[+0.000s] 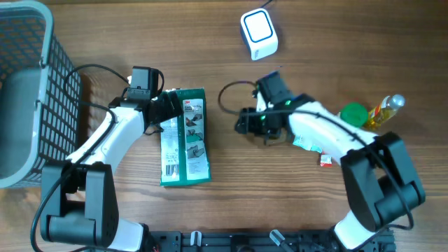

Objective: Scan the item barcode
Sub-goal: 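Reach the right gripper left toward the green gloves packet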

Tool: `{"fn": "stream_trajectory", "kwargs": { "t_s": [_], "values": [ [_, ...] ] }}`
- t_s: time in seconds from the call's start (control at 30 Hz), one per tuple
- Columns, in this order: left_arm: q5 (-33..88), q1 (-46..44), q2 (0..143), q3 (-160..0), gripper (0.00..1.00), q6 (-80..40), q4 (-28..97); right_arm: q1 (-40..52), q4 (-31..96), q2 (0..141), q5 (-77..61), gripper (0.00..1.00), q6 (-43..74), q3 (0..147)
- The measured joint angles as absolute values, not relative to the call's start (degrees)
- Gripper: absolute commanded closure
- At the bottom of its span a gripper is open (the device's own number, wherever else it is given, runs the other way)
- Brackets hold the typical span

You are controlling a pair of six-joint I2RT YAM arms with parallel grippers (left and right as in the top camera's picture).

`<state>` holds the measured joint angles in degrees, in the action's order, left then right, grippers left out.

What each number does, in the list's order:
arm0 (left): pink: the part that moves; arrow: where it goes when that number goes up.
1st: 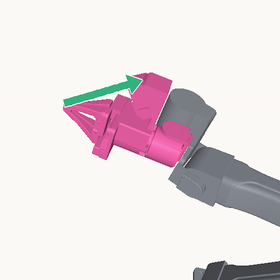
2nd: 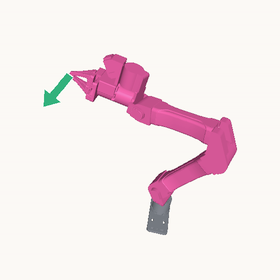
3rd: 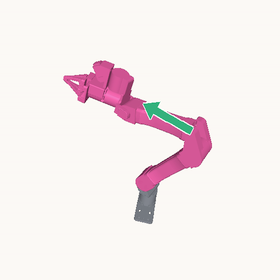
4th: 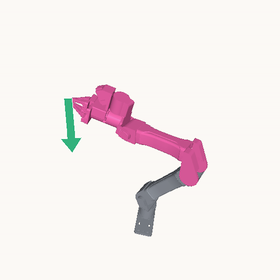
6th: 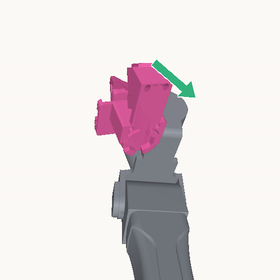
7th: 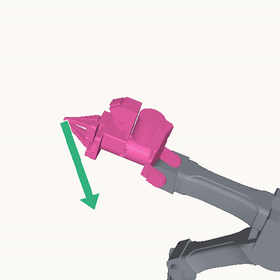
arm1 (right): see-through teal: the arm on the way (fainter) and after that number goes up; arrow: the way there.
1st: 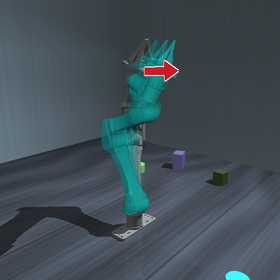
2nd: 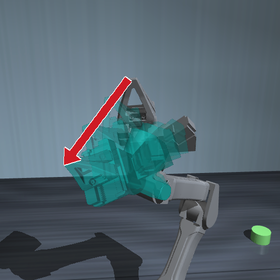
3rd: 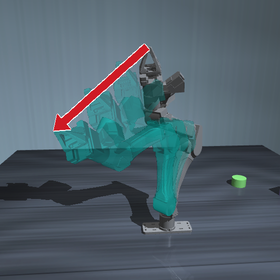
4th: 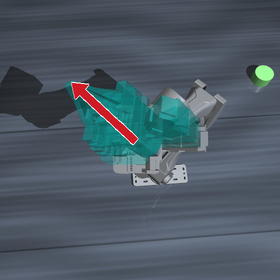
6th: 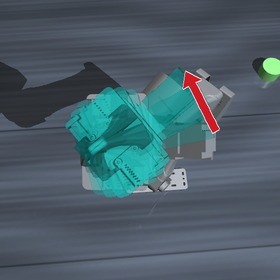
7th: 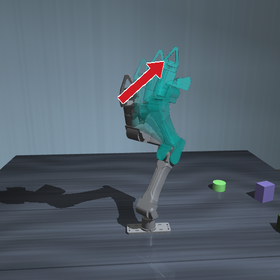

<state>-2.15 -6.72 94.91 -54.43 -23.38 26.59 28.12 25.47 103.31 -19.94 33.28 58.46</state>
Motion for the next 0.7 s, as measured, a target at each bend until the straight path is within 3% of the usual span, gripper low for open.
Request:
{"fn": "stream_trajectory", "kwargs": {
  "t_s": [0.13, 0.27, 0.3, 0.33, 0.5, 0.63, 0.7],
  "values": [
    [-2.09, -6.72, 94.91, -54.43, 0.00, -23.38, 26.61, 31.99, 14.37, 102.91, -20.78, 0.23, 36.18, 53.39],
    [-1.43, -6.72, 94.91, -54.52, 0.02, -23.86, 29.82, 33.10, 12.14, 102.35, -20.10, 0.21, 37.21, 52.21],
    [-1.41, -6.72, 94.91, -54.48, 0.29, -24.32, 32.75, 33.21, 12.12, 102.28, -19.84, 0.20, 37.36, 52.21],
    [-1.43, -6.72, 94.91, -54.39, 0.48, -24.51, 34.98, 33.26, 12.08, 102.26, -19.66, 0.20, 37.50, 52.18],
    [-2.46, -6.72, 94.91, -53.45, 0.96, -24.97, 37.45, 33.41, 11.66, 102.15, -19.18, 0.20, 37.74, 52.10],
    [-3.16, -6.72, 94.91, -50.13, 0.96, -25.58, 31.88, 33.45, 11.64, 102.15, -18.98, 0.21, 37.74, 52.07],
    [-2.66, -6.72, 94.94, -48.60, 0.96, -25.58, 29.78, 33.45, 11.64, 102.15, -18.96, 0.30, 37.69, 52.05]
  ]
}}
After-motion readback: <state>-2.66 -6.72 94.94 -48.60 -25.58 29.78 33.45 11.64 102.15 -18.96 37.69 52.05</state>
